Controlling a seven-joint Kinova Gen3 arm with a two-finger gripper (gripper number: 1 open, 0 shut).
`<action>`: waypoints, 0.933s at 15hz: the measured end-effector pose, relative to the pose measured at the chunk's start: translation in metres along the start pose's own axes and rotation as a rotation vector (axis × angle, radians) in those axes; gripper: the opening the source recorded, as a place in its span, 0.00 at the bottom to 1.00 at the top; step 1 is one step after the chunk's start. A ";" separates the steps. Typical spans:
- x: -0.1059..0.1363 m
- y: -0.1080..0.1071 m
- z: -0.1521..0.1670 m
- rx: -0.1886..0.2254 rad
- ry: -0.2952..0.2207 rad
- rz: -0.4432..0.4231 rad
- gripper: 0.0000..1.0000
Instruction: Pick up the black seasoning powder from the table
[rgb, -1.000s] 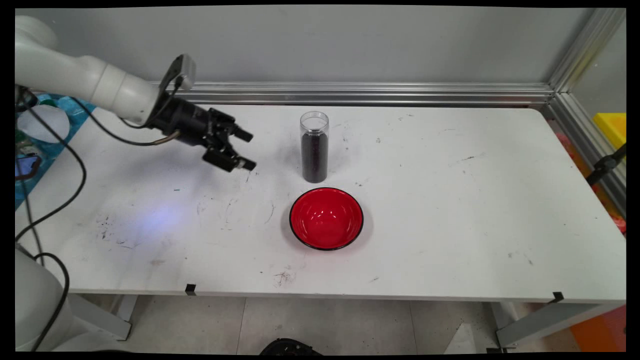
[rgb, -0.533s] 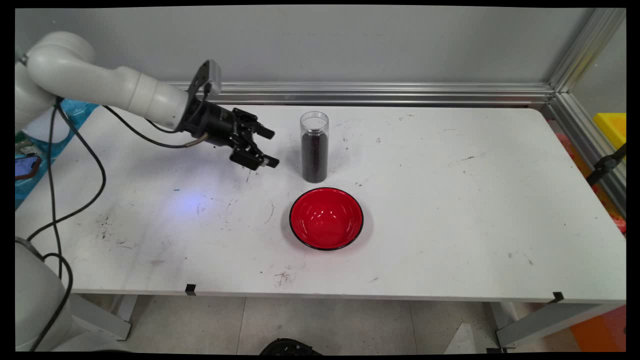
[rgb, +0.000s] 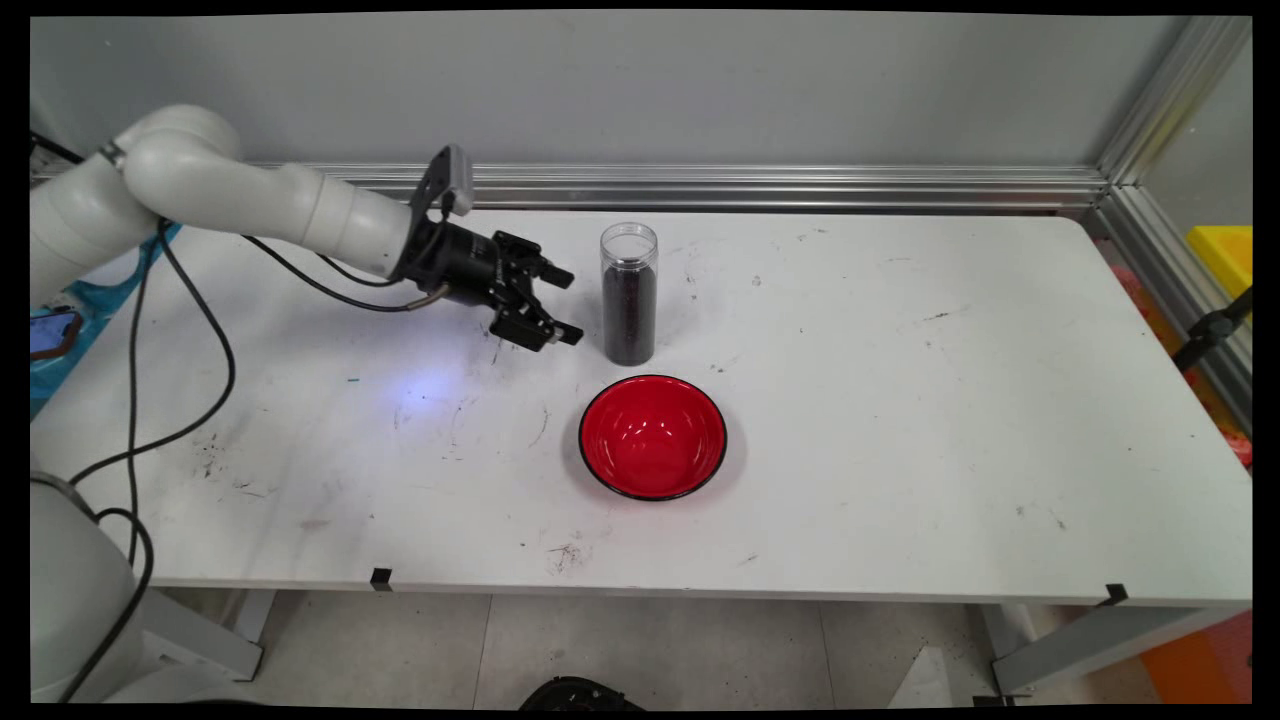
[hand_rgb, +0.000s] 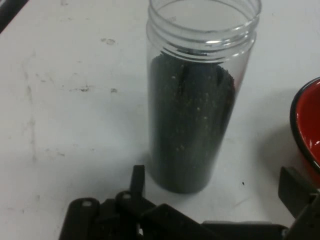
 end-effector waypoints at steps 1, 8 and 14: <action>-0.002 -0.001 0.004 -0.004 0.005 0.003 1.00; -0.009 -0.009 0.030 -0.023 0.024 0.010 1.00; -0.015 -0.013 0.052 -0.031 0.033 0.008 1.00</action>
